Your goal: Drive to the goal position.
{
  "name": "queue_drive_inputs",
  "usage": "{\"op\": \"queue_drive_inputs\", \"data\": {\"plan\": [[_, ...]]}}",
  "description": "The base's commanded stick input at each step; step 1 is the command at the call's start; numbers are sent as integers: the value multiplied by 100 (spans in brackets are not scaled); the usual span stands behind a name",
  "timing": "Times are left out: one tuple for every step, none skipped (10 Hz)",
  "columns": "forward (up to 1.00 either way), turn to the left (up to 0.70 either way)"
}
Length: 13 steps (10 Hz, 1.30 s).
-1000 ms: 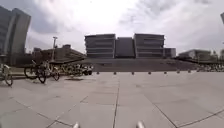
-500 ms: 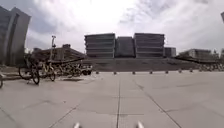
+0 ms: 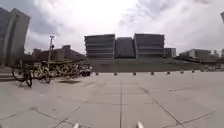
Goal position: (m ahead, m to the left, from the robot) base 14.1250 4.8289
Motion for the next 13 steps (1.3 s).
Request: {"op": "queue_drive_inputs", "data": {"plan": [[70,0],[70,0],[70,0],[70,0],[70,0],[70,0],[70,0],[70,0],[70,0],[70,0],[70,0],[70,0],[70,0]]}}
